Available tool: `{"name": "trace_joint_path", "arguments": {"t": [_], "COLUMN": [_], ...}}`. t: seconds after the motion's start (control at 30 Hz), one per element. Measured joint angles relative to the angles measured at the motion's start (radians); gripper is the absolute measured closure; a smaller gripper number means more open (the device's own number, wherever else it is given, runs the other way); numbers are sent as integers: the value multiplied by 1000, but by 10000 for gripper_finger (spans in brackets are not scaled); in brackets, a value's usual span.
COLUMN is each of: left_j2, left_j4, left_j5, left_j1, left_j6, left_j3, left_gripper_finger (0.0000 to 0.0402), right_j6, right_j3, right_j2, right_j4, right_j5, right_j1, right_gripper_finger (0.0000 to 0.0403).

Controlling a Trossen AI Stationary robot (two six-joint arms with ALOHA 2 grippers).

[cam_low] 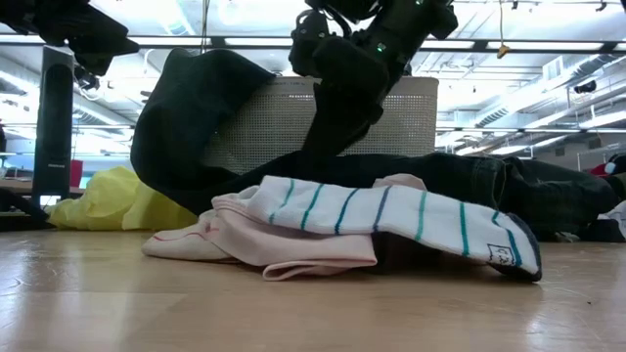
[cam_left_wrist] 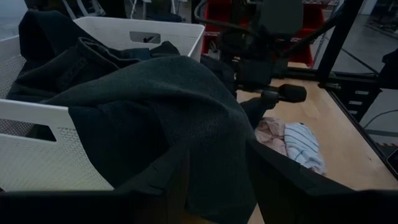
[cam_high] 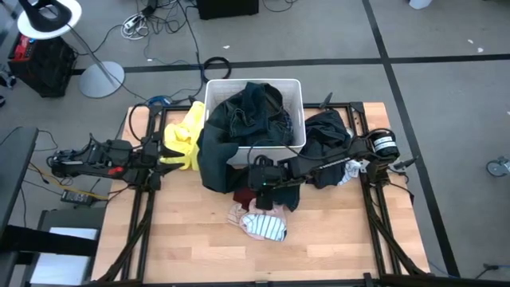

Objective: Sort clothes
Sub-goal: Put the blue jeans into the laundry organizer

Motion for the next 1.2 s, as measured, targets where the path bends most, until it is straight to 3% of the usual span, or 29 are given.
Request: {"name": "trace_joint_path", "arguments": {"t": [0.27, 0.53, 1.0, 1.2], "left_j2": [0, 0, 0, 0], "left_j4": [3, 3, 2, 1], "left_j5": [0, 0, 0, 0], "left_j1": [0, 0, 0, 0], "left_j6": [0, 0, 0, 0], "left_j3": [0, 0, 0, 0], "left_gripper_finger": [239, 238, 238, 238], "right_j6": [2, 8, -262, -453], "right_j3": [0, 0, 6, 203], "right_j2": [-23, -122, -405, -405], "right_j4": [21, 74, 417, 377], "right_j5": [19, 77, 215, 235], "right_j1": [-6, -23, -87, -161], "right_gripper_finger": [390, 397, 401, 402]}}
